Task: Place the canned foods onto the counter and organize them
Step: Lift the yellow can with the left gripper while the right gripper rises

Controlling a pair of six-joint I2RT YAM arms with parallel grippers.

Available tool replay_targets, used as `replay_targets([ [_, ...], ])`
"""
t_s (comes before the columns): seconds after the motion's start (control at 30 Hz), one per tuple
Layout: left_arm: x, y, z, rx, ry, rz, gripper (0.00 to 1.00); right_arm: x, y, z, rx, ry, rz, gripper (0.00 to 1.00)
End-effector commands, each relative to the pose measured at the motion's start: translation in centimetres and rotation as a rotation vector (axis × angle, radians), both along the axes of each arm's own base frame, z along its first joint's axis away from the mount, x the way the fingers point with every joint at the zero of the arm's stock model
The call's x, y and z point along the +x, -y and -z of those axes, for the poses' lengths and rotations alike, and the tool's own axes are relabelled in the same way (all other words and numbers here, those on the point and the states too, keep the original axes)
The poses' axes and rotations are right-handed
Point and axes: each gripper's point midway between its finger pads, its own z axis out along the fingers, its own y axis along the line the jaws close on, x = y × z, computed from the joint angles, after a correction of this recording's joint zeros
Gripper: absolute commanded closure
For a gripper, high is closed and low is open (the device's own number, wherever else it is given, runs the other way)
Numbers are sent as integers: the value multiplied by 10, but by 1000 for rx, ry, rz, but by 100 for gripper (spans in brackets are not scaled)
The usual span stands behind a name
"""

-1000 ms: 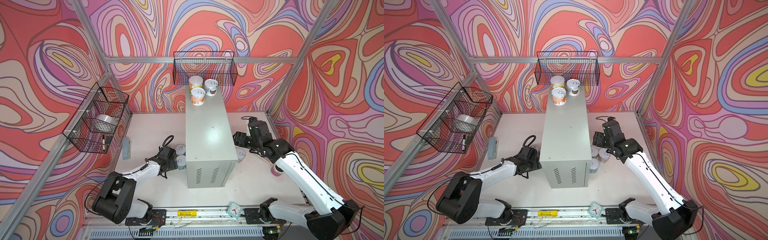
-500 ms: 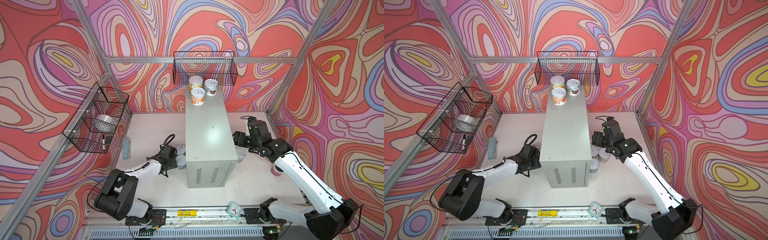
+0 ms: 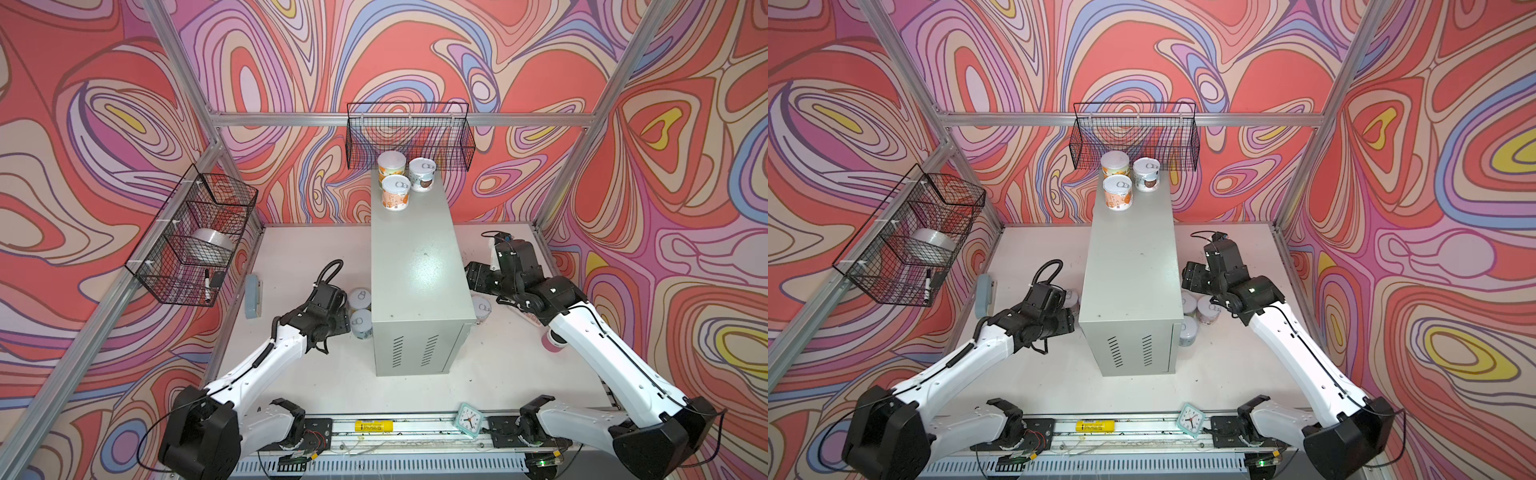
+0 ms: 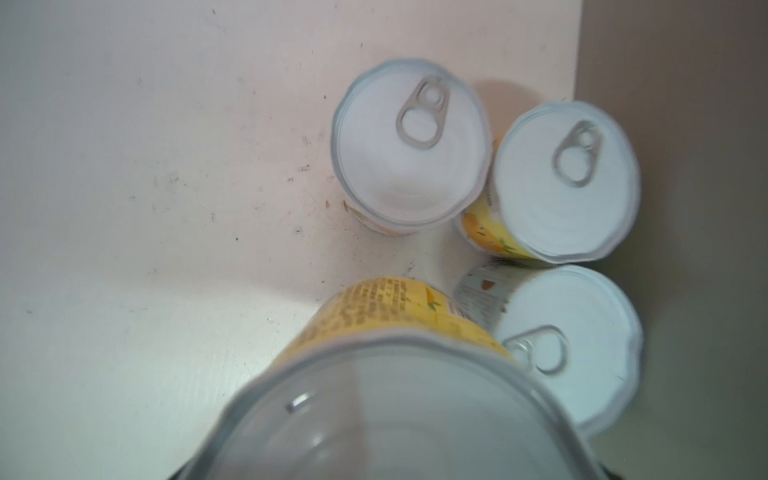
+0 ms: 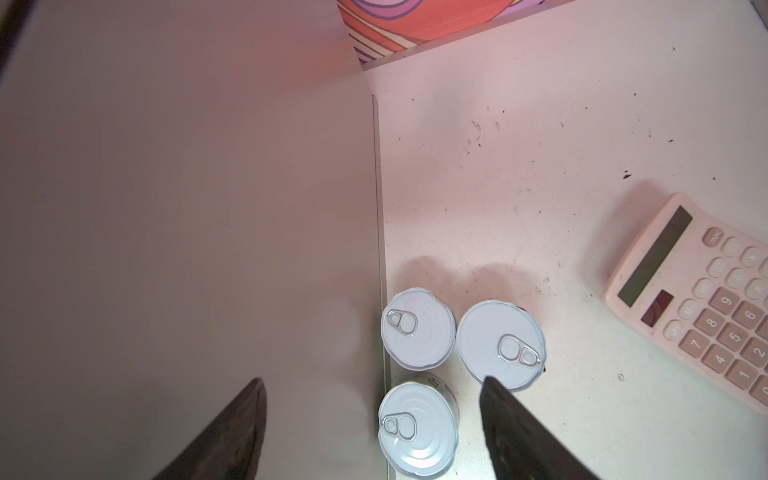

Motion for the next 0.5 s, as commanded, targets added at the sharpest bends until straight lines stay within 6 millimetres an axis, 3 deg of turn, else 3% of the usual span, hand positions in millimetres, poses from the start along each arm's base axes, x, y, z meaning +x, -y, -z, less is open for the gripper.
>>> replay_targets([
  [0.0,-18,-5,-41,8,7,32,100,0,2,-23,3,42,-3,17],
  [0.3,-39,-4,-129,-4,48,133,100,-4,13,-61,-38,111,8,17],
  [0.47,-44,7,-184,-25,106,228,100,-7,21,-78,-80,139,17,17],
])
